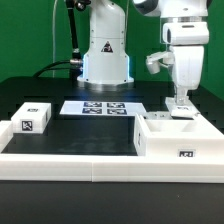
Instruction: Assemble cabinet
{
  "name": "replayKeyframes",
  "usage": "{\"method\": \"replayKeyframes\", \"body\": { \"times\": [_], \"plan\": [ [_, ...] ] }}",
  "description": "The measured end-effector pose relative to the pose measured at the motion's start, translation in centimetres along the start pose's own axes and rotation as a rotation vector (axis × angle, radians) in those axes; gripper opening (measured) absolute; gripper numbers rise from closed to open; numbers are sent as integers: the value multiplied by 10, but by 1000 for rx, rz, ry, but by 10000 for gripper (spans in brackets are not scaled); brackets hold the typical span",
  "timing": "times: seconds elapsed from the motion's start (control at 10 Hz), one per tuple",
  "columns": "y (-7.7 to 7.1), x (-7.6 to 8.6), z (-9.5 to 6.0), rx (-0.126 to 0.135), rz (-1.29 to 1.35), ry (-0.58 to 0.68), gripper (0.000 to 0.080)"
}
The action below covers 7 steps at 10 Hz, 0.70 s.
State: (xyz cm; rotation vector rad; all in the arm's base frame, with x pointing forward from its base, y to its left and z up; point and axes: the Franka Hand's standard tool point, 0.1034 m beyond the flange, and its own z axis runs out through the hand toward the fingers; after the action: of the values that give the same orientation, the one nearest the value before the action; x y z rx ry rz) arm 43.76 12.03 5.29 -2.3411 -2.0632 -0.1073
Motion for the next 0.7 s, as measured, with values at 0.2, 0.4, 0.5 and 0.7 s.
{"method": "replayKeyframes", "body": {
  "times": [0.2,0.4,0.5,0.7],
  "plan": [
    [1,-3,1,1,10,0,70],
    [1,-4,1,3,11,0,70],
    [7,-3,0,-1,12,1,70],
    [13,-1,-3,-7,13,1,70]
  ]
}}
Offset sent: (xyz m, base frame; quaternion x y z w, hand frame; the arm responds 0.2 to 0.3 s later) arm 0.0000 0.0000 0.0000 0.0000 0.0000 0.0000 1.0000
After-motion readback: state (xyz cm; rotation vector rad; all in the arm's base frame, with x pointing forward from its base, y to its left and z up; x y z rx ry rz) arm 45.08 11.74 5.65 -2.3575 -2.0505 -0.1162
